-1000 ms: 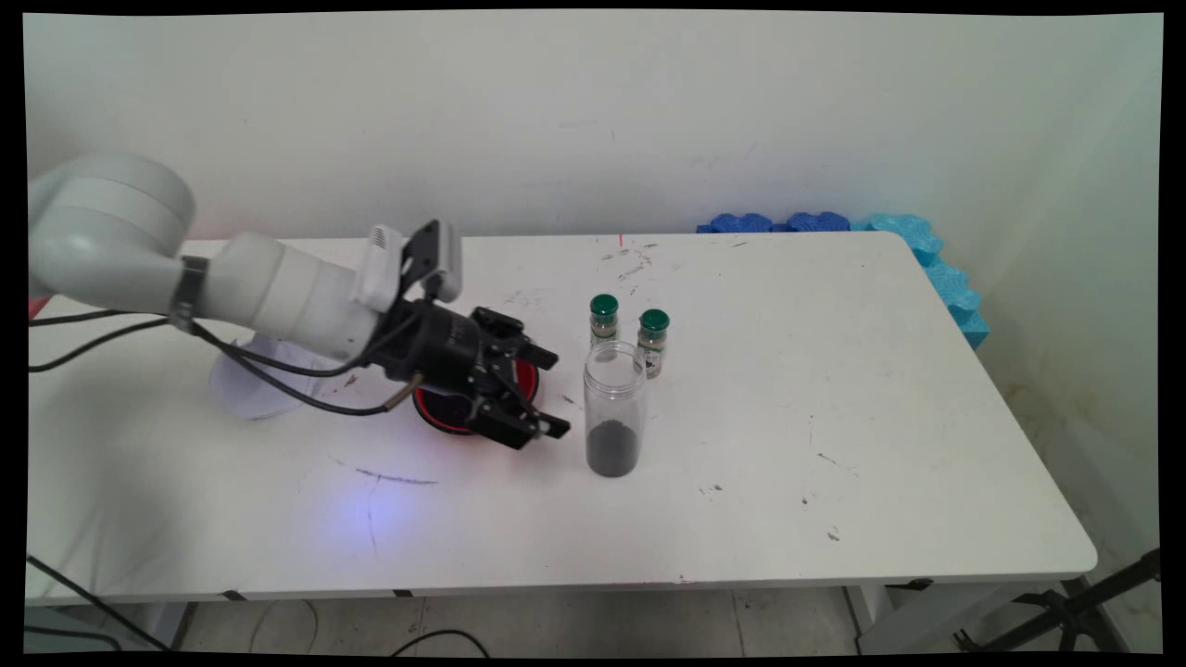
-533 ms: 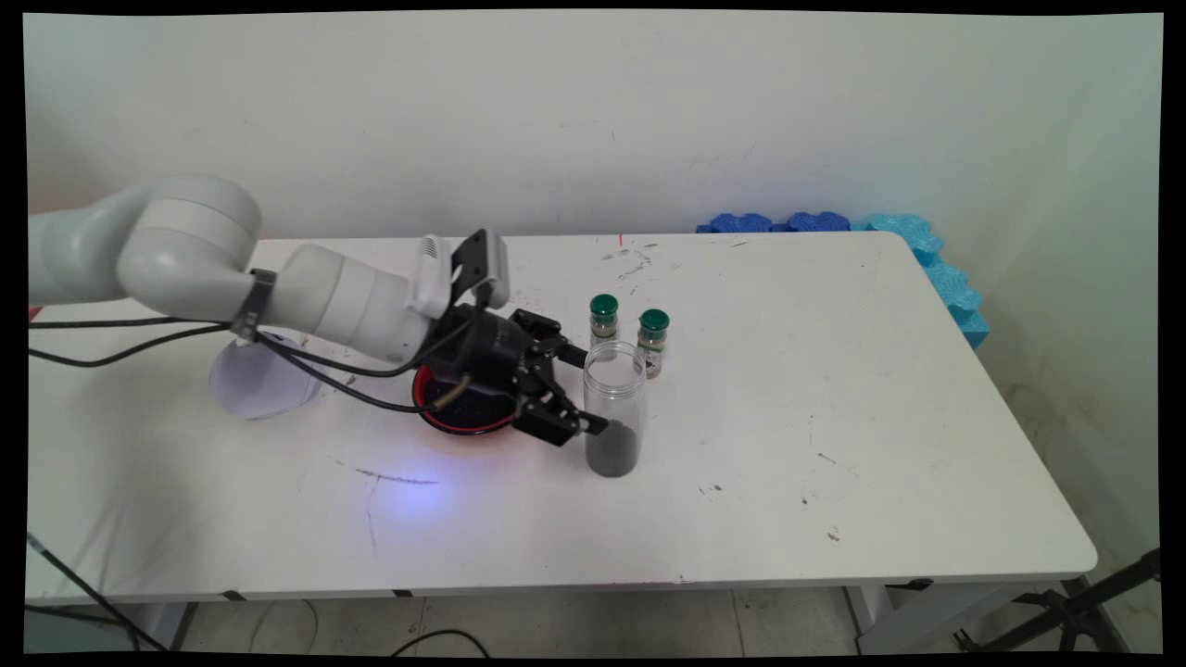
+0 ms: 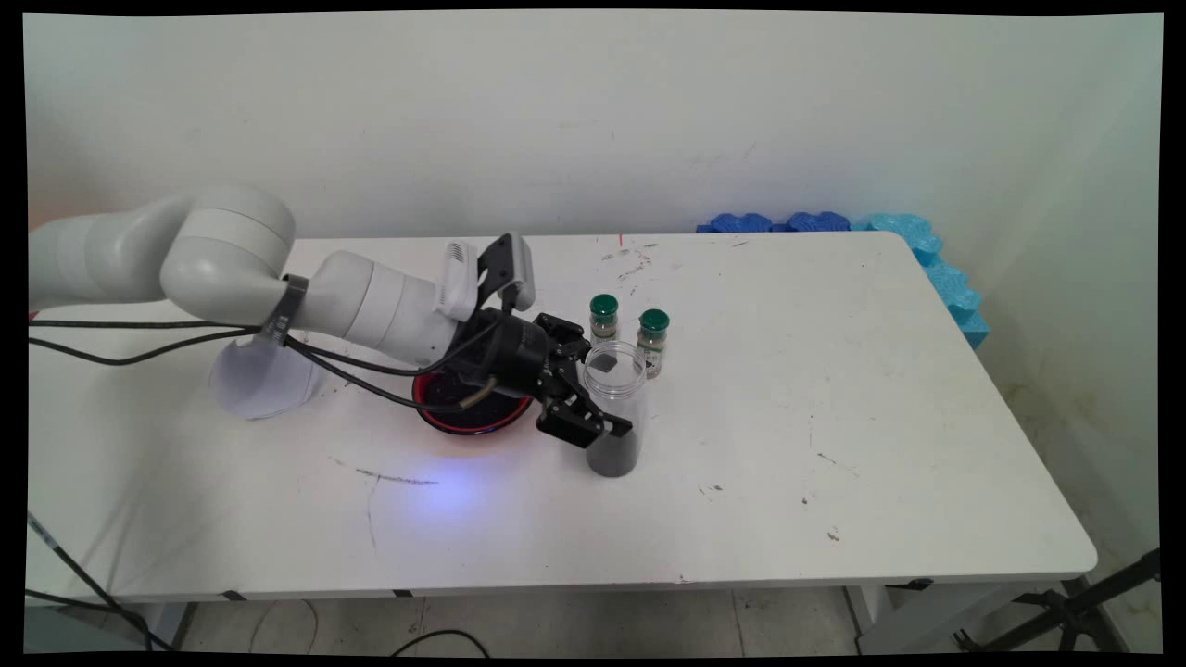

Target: Pick up the black seasoning powder from the table, then pour the black seasoning powder in the red bowl

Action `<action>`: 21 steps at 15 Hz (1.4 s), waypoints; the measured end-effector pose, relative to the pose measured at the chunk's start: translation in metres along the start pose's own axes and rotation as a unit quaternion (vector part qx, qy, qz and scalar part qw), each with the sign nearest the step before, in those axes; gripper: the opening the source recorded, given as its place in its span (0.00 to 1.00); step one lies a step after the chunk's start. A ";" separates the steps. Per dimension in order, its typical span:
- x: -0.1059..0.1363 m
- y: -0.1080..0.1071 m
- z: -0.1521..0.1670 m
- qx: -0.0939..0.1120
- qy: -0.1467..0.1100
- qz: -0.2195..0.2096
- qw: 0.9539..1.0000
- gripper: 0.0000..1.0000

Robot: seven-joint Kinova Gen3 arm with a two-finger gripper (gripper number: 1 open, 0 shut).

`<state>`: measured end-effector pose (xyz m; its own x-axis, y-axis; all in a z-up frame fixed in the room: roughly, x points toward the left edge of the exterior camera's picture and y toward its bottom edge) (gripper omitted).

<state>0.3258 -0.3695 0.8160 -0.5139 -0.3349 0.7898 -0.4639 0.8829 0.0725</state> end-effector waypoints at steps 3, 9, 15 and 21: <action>0.001 0.000 0.003 -0.003 0.002 0.000 1.000 0.00; 0.000 0.002 0.000 -0.006 0.000 0.001 1.000 0.00; 0.011 0.005 -0.033 -0.005 0.002 0.004 1.000 0.00; 0.029 0.011 -0.092 -0.006 0.005 0.003 1.000 0.00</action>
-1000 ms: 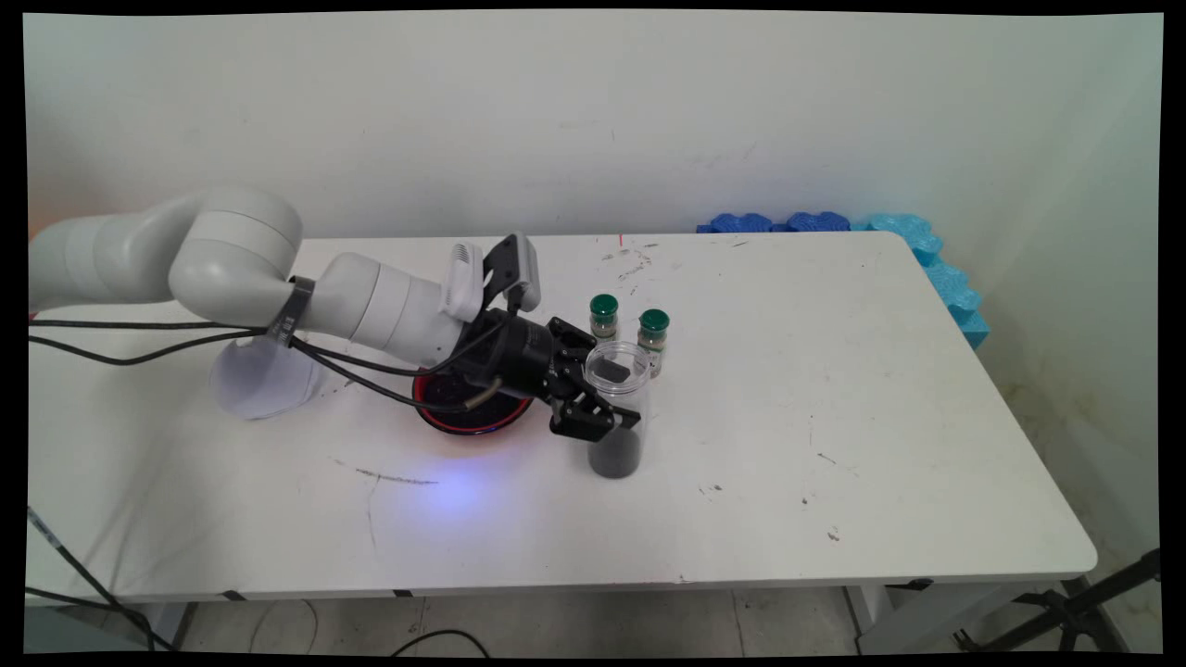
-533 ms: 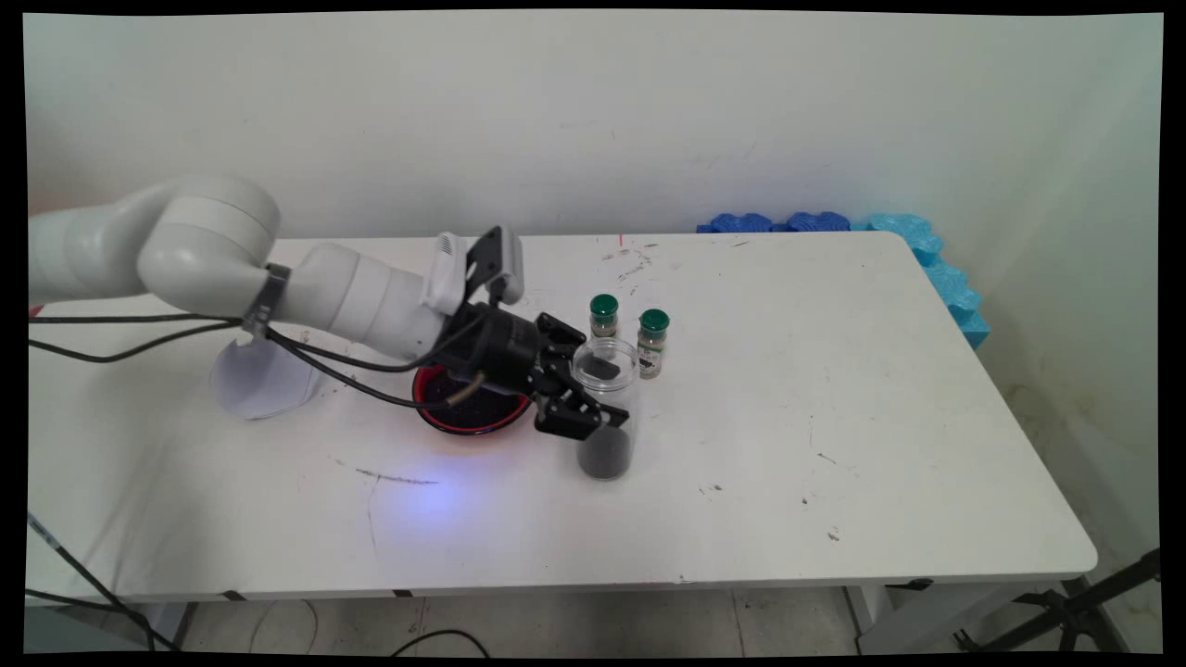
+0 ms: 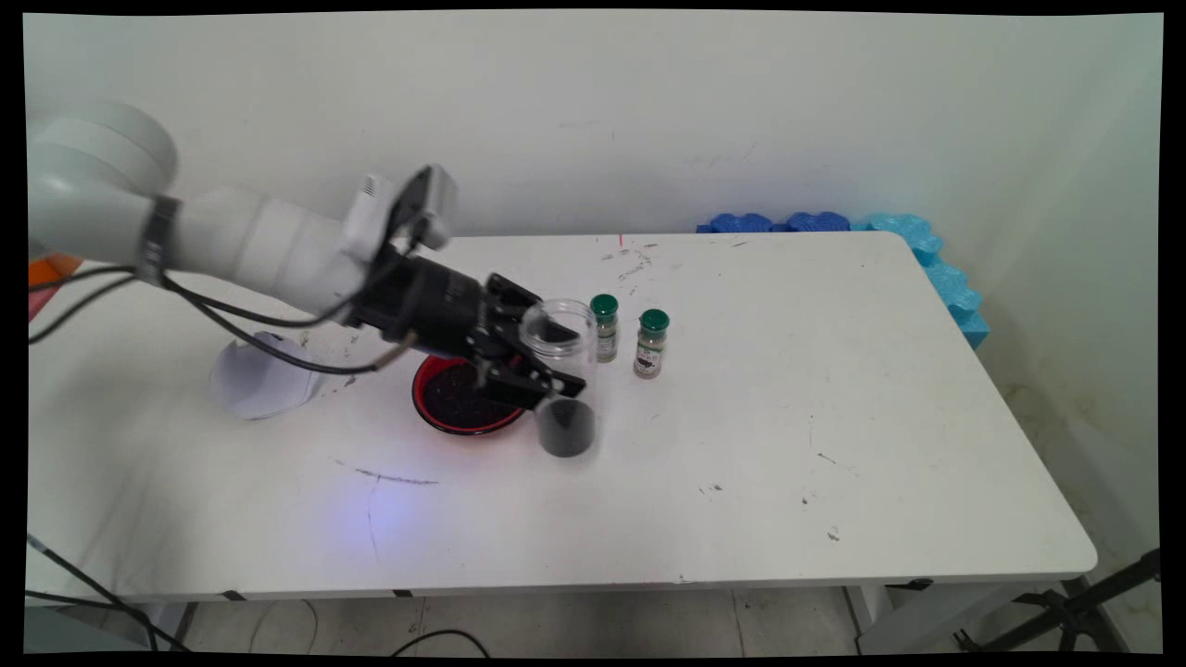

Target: Pour the black seasoning powder in the red bowl

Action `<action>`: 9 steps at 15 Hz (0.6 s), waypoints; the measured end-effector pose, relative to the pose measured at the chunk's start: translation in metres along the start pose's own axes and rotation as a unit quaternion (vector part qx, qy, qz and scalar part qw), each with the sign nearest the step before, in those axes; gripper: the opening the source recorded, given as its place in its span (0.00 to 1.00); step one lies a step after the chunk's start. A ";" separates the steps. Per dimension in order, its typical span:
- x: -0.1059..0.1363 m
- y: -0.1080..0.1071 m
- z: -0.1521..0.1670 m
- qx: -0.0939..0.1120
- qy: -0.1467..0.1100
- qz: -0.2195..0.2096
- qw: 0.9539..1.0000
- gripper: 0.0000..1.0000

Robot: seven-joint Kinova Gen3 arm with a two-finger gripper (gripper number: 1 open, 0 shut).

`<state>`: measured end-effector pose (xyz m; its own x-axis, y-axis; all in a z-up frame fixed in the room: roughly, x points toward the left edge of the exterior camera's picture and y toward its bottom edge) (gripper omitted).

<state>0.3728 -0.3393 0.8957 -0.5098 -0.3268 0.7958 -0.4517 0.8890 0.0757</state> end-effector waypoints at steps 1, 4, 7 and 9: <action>0.003 0.001 -0.011 -0.002 -0.001 0.000 1.000 0.00; 0.009 0.004 -0.046 -0.007 -0.002 0.003 1.000 0.00; 0.014 0.006 -0.080 -0.012 -0.004 0.004 1.000 0.00; 0.018 0.007 -0.101 -0.015 -0.006 0.004 1.000 0.00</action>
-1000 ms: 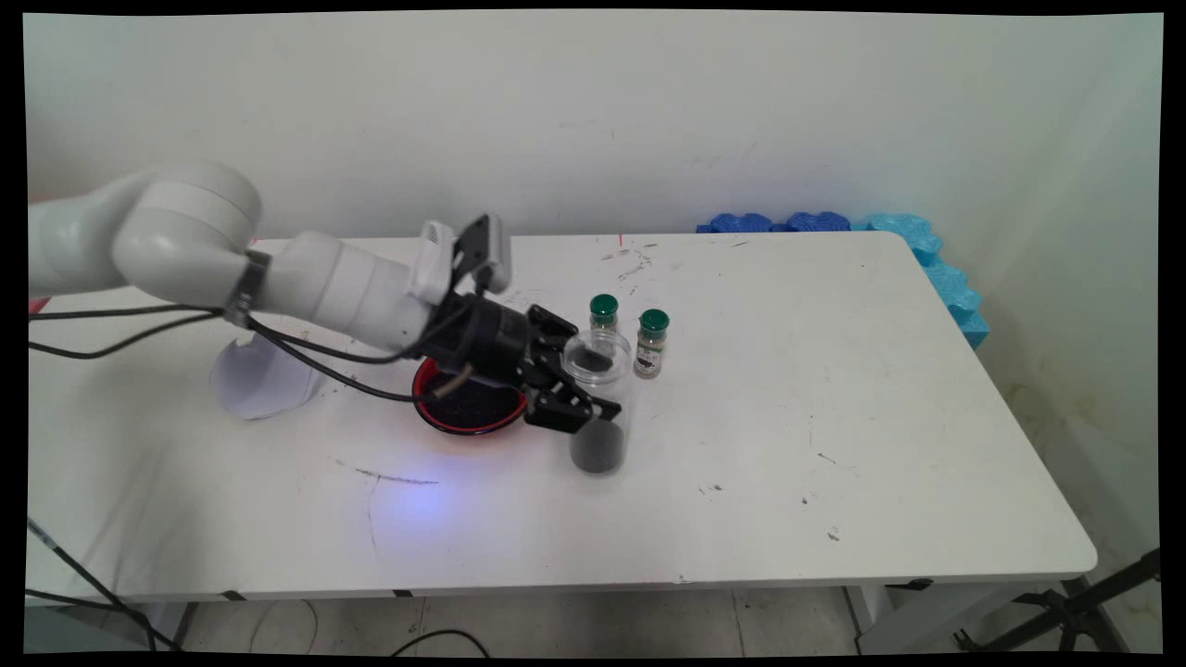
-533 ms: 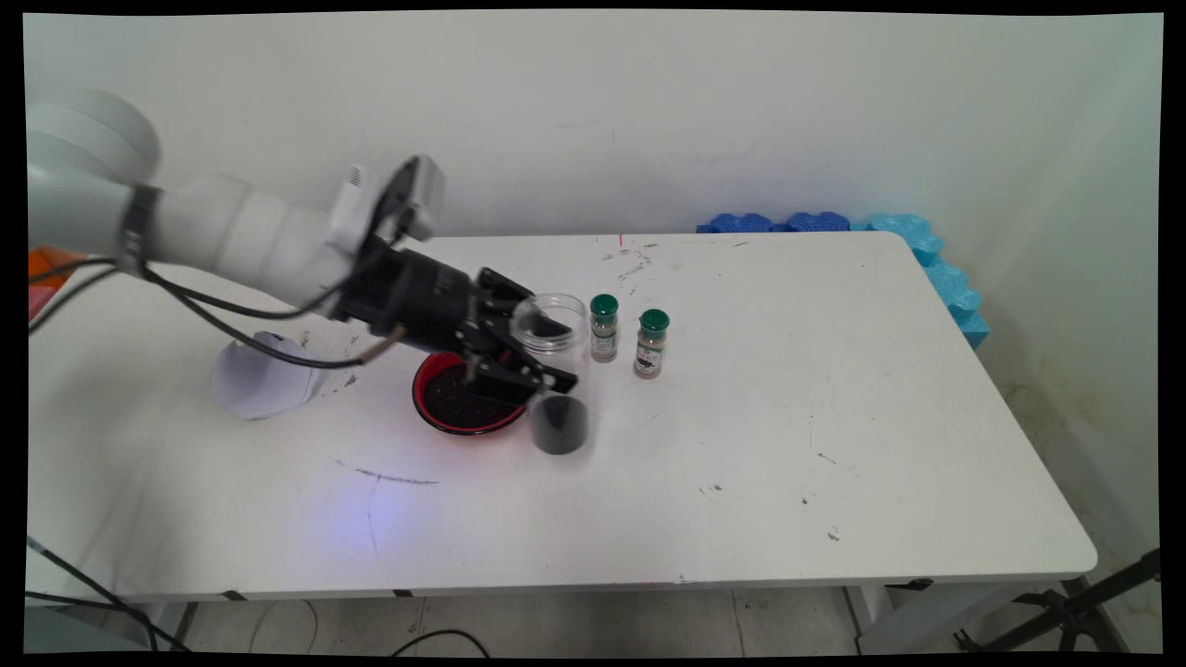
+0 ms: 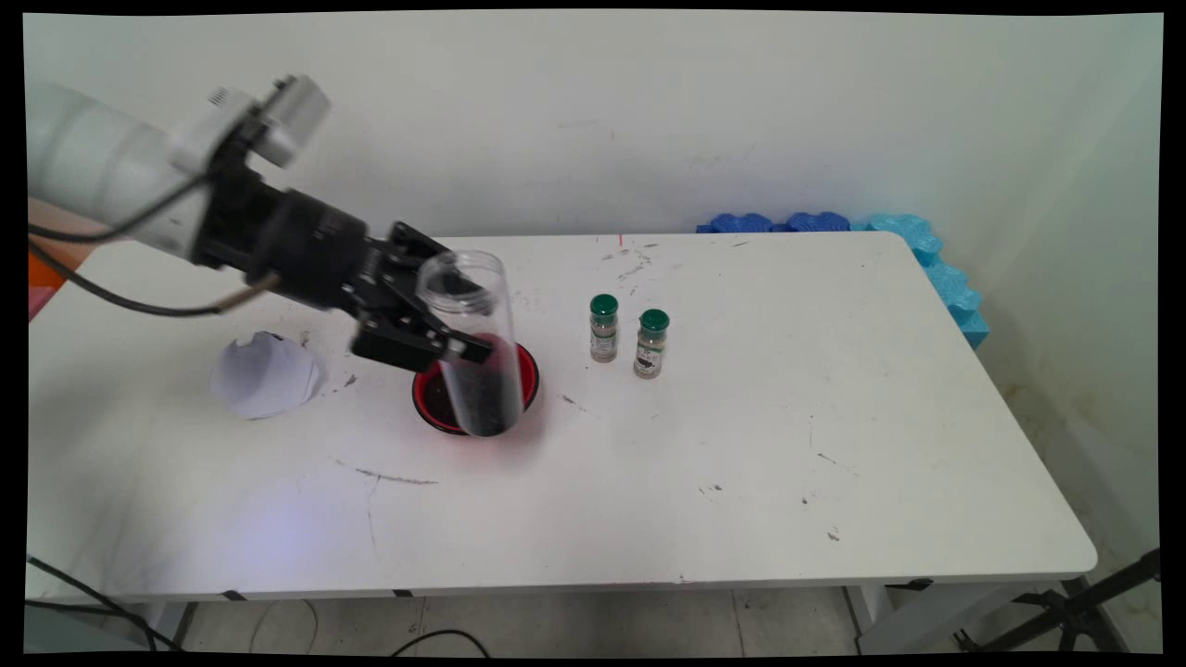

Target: Pour the black seasoning powder in the red bowl

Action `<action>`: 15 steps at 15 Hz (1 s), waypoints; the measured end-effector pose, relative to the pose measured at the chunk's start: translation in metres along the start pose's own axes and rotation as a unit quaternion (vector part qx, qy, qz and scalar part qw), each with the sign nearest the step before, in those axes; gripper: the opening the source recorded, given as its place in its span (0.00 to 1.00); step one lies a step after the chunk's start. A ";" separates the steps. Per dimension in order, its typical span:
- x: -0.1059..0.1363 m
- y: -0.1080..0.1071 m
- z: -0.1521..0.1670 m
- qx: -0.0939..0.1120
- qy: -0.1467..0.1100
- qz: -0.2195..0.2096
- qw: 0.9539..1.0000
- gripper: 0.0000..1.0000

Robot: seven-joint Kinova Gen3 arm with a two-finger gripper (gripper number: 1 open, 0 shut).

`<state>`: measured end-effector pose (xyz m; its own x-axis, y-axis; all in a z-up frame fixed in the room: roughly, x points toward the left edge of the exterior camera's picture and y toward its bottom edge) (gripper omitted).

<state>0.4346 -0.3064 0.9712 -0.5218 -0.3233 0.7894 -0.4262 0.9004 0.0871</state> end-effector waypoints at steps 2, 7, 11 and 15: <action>0.004 0.002 -0.020 -0.002 -0.002 -0.002 1.000 0.00; 0.016 0.004 -0.056 0.000 -0.012 -0.010 1.000 0.00; 0.025 0.004 -0.072 0.007 -0.019 -0.021 1.000 0.00; 0.031 0.003 -0.079 0.004 -0.019 -0.050 0.999 0.00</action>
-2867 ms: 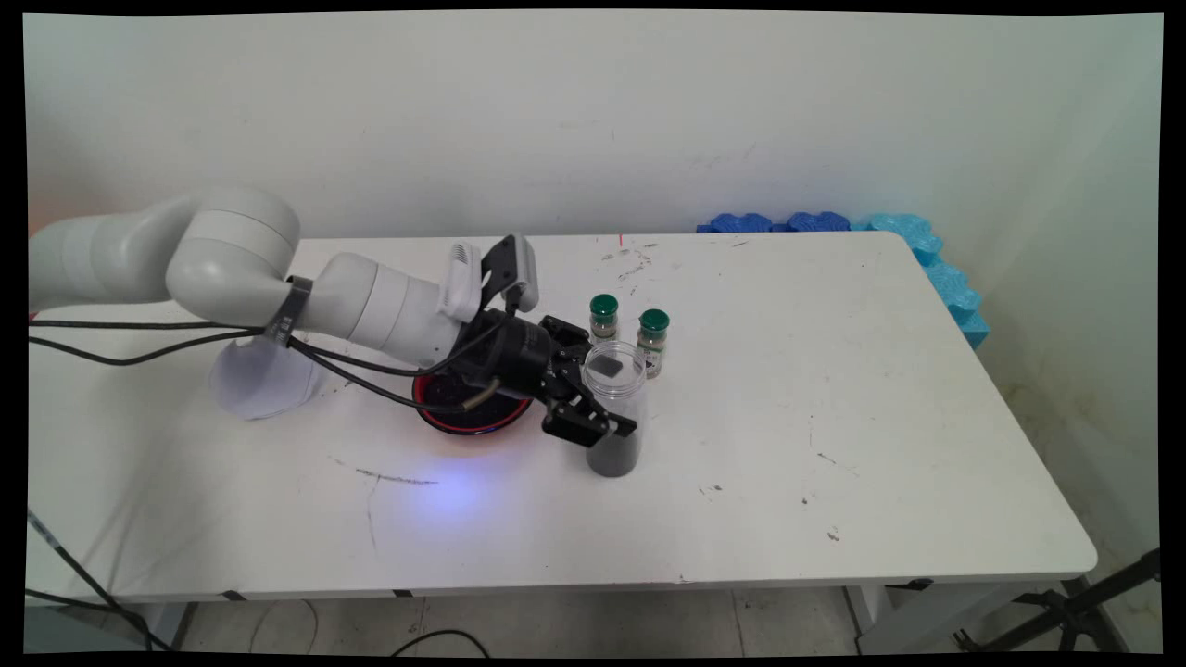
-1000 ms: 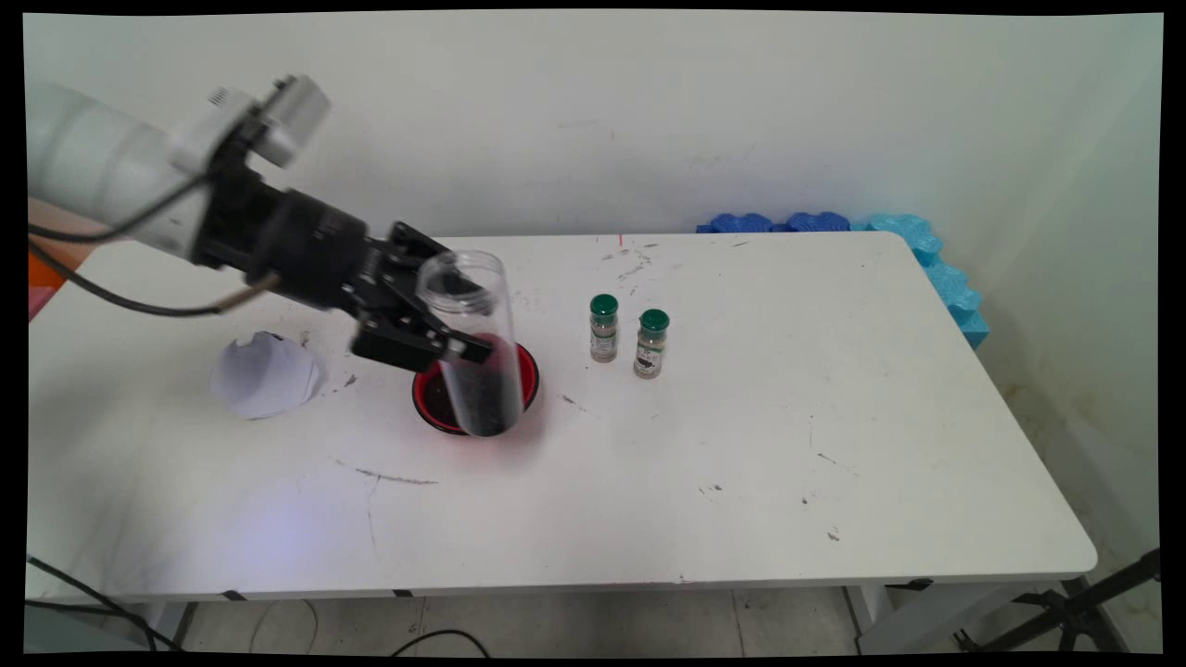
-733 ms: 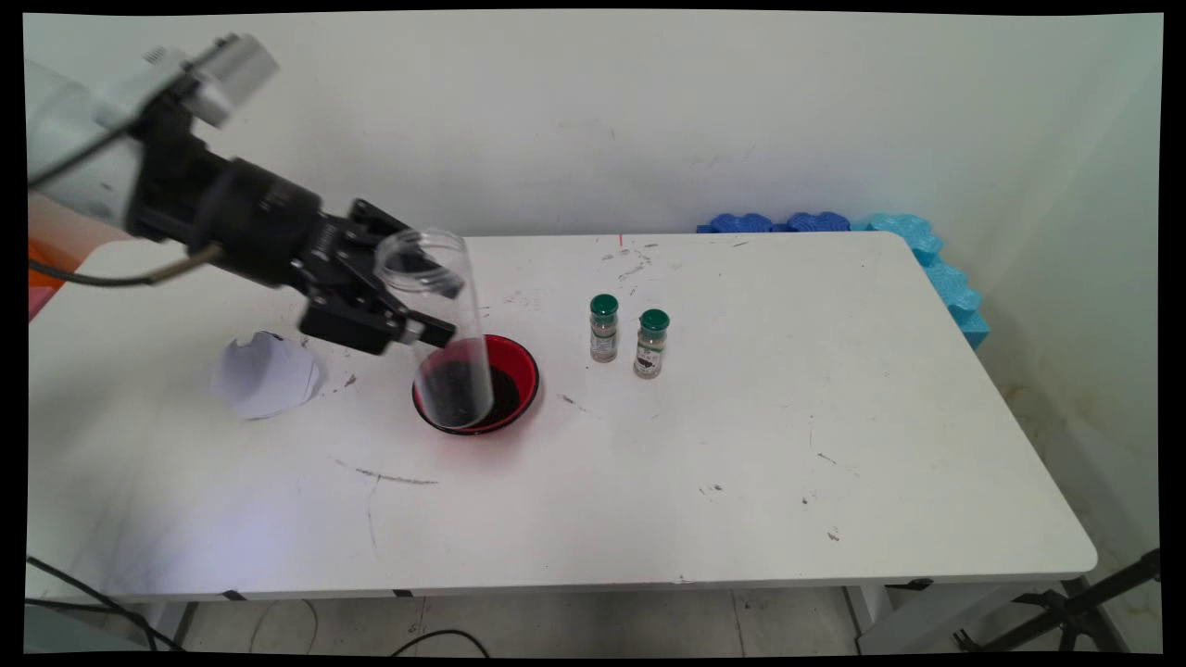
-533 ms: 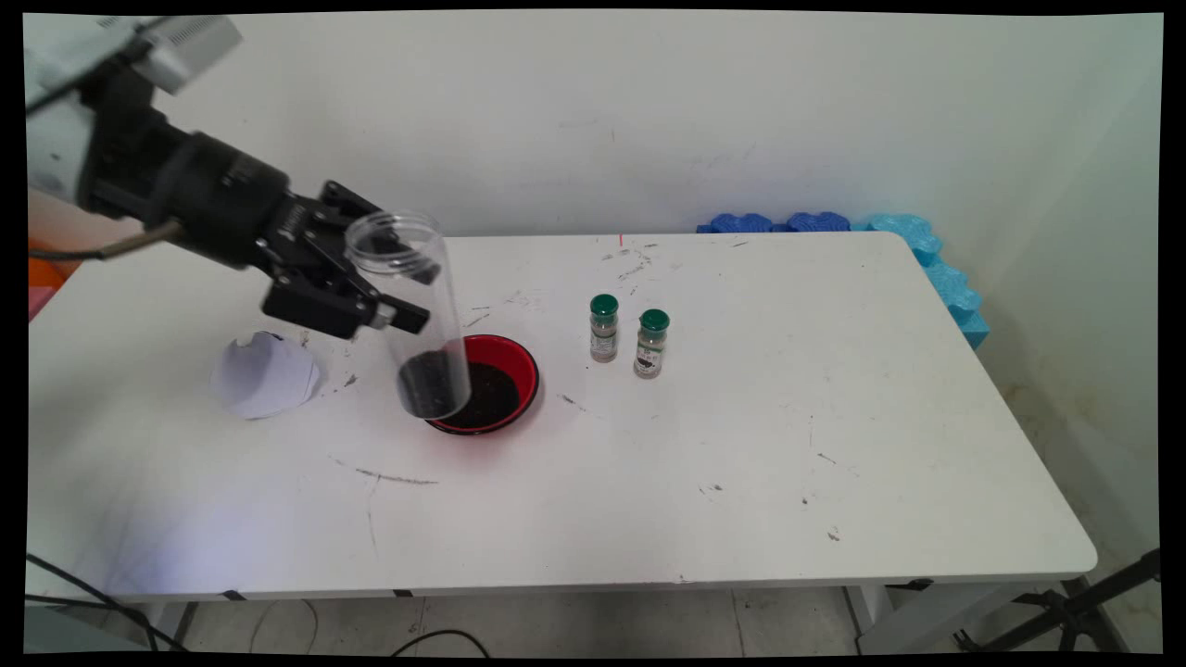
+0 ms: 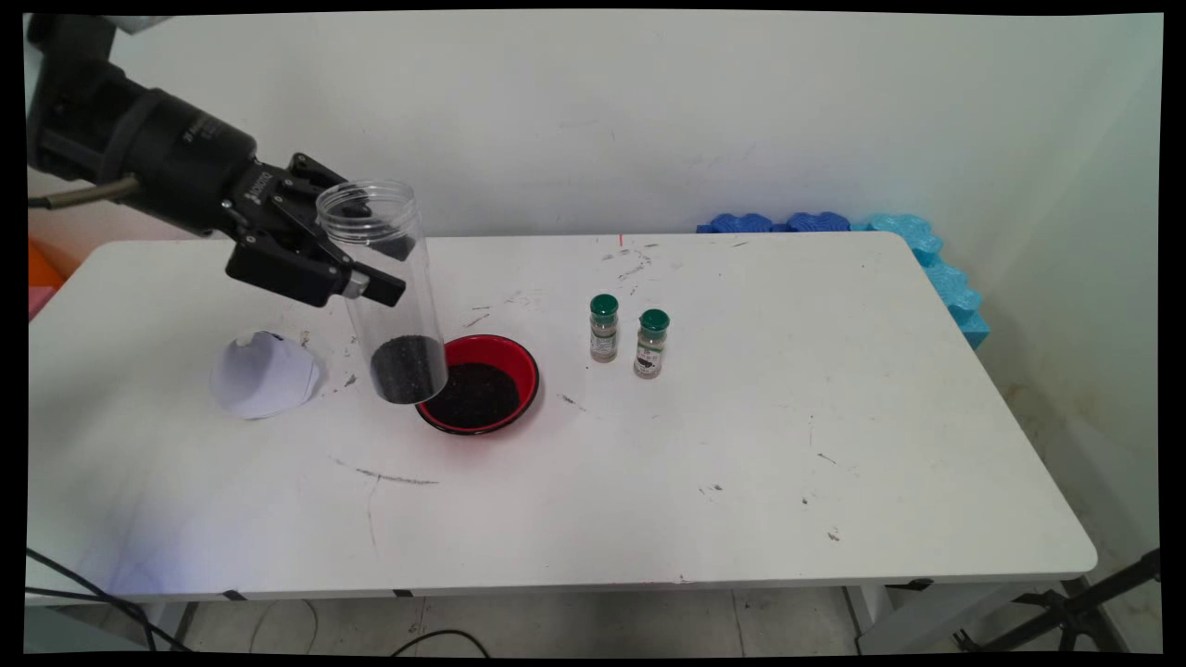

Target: Pour the black seasoning powder in the red bowl

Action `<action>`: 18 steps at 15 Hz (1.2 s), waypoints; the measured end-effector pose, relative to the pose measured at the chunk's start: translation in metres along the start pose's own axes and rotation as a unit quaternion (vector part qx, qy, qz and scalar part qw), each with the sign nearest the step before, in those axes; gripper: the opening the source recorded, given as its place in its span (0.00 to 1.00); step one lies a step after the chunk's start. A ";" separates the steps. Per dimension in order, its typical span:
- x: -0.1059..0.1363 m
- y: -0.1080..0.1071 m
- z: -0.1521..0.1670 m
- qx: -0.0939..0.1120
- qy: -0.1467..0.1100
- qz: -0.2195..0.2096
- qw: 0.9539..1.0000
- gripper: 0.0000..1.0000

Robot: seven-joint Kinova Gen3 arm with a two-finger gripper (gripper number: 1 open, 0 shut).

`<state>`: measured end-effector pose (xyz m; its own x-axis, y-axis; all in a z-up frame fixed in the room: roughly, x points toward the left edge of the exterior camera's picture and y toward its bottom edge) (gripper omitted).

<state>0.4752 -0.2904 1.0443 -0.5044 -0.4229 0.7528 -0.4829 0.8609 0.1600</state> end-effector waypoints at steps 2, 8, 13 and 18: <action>0.003 0.001 0.000 -0.008 0.004 -0.024 1.000 0.00; 0.006 -0.002 0.008 -0.035 0.004 -0.088 0.996 0.00; 0.000 -0.007 0.019 -0.051 -0.019 -0.125 0.991 0.00; -0.006 -0.019 0.032 -0.065 -0.044 -0.186 0.979 0.00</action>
<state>0.4650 -0.3135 1.0162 -0.3736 -0.7317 0.5701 -0.5520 0.6693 0.4973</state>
